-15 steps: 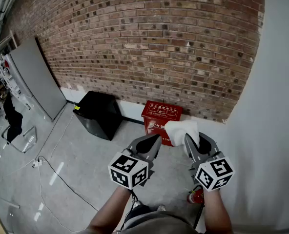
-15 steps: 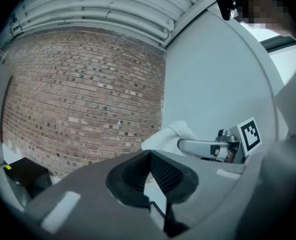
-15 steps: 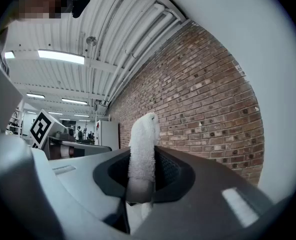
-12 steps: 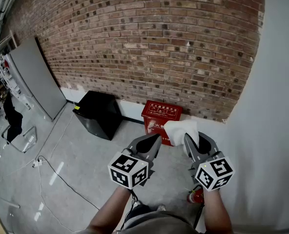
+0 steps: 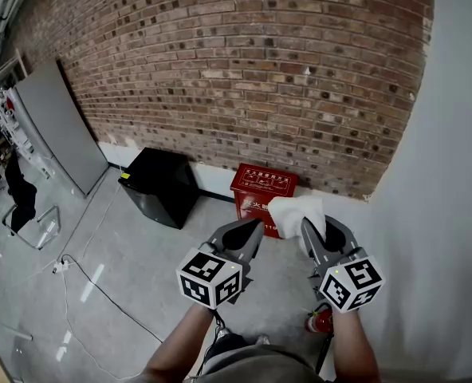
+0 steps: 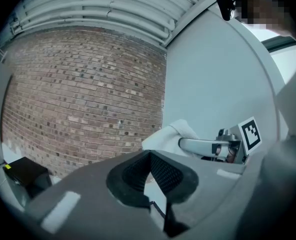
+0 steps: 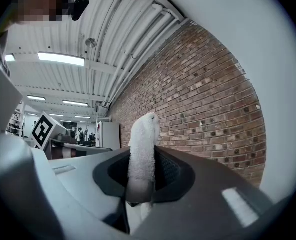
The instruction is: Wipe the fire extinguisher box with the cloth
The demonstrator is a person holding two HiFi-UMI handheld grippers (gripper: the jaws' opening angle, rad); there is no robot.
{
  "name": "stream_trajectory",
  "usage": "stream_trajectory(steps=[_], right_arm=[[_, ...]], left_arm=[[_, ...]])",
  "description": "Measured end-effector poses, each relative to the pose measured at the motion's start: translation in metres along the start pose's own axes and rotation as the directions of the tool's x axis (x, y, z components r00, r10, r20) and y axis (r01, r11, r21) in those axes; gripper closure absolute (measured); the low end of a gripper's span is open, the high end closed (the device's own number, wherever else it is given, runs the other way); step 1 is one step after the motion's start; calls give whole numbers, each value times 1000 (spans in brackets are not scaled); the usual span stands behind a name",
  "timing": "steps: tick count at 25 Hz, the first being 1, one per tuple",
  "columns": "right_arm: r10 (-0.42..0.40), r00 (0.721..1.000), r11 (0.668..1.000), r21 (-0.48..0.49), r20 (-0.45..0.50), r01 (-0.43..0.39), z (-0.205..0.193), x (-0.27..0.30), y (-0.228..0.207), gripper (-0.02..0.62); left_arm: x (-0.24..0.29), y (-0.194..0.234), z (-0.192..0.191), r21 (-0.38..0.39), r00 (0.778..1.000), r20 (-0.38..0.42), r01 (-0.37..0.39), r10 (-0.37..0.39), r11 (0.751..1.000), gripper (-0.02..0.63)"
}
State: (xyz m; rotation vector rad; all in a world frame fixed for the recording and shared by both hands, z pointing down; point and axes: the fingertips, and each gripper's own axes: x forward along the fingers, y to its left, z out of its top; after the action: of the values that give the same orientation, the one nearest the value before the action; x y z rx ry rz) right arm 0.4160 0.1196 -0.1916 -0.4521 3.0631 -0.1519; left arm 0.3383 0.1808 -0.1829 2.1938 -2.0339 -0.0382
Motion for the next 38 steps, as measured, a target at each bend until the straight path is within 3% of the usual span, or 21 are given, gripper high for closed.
stream_trajectory(steps=[9,16,25,38], right_arm=[[12,1000,1000,24,-9,-11,-7,17,-10,500],[-4,1000,1000,22,-28,5,-20,58,-24,500],[-60,992,998,7,-109,61,-50,163,-55,500],[-241,956,970,-6,-170,243,-48,328,-114,500]], left_arm=[[10,20,-8,-13,999,-29,-13,13,1000,606],[28,61,-15,-23,999,-35,-16,15,1000,606],[80,171,-32,-102,999,-40,17,-21,995,606],[172,338,-17,-137,984,-92,142,-156,980,606]])
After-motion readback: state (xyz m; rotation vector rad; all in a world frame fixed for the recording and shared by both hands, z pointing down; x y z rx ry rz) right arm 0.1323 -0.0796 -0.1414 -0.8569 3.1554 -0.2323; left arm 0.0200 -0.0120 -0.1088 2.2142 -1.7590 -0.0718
